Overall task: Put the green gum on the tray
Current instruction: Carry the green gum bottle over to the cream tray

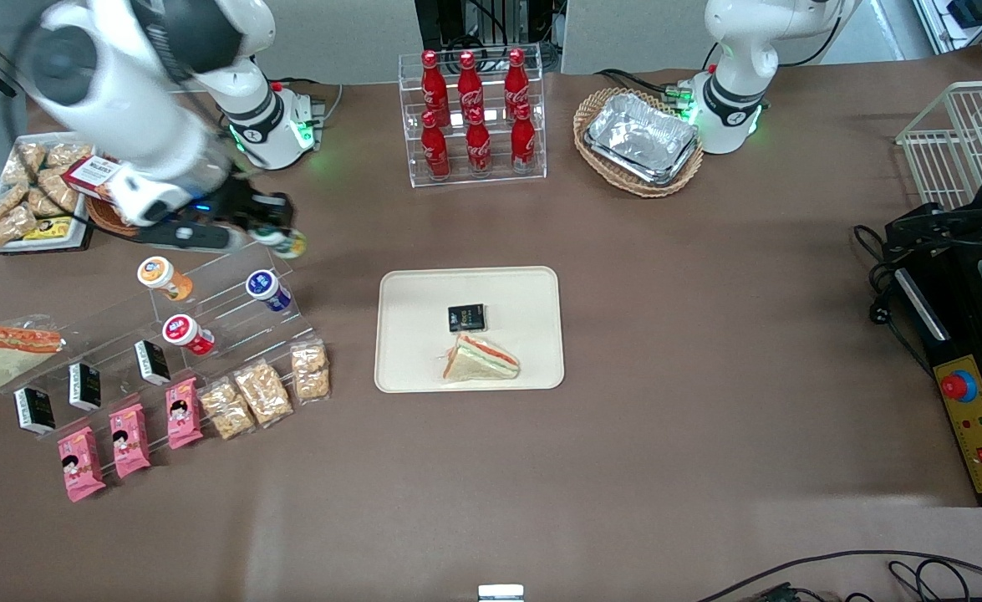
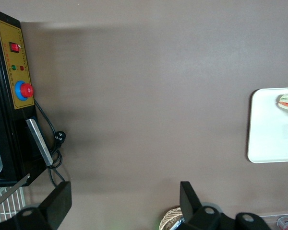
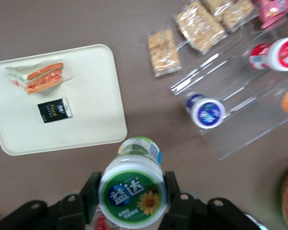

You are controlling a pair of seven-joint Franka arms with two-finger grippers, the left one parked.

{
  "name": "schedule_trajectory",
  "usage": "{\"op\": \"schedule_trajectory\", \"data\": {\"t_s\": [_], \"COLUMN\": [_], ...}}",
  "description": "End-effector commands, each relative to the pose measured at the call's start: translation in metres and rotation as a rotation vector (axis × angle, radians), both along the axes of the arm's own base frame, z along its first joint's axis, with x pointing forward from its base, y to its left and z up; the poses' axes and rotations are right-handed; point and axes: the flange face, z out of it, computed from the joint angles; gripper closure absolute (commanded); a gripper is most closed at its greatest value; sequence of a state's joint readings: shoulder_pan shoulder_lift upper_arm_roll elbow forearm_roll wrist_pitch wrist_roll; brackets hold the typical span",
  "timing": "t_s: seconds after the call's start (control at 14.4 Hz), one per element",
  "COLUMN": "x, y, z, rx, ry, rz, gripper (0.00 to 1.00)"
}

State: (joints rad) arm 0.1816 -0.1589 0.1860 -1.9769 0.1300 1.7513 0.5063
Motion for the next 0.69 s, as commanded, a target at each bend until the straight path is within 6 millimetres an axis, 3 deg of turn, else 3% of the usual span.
{"op": "schedule_trajectory", "data": {"t_s": [0.0,0.21,0.35,0.48,0.62], "x": [0.019,0.026,0.030,0.021,0.014], "y": [0.049,0.089,0.099,0.115,0.120], "z": [-0.056,-0.115,-0.142,-0.169,-0.192], "rx": [0.030,0.046,0.050,0.061,0.057], "ry": [0.062,0.095,0.096,0.067,0.050], "rz": [-0.009,0.029,0.013,0.021,-0.001], "gripper": [0.66,0.64,0.64,0.64,0.64]}}
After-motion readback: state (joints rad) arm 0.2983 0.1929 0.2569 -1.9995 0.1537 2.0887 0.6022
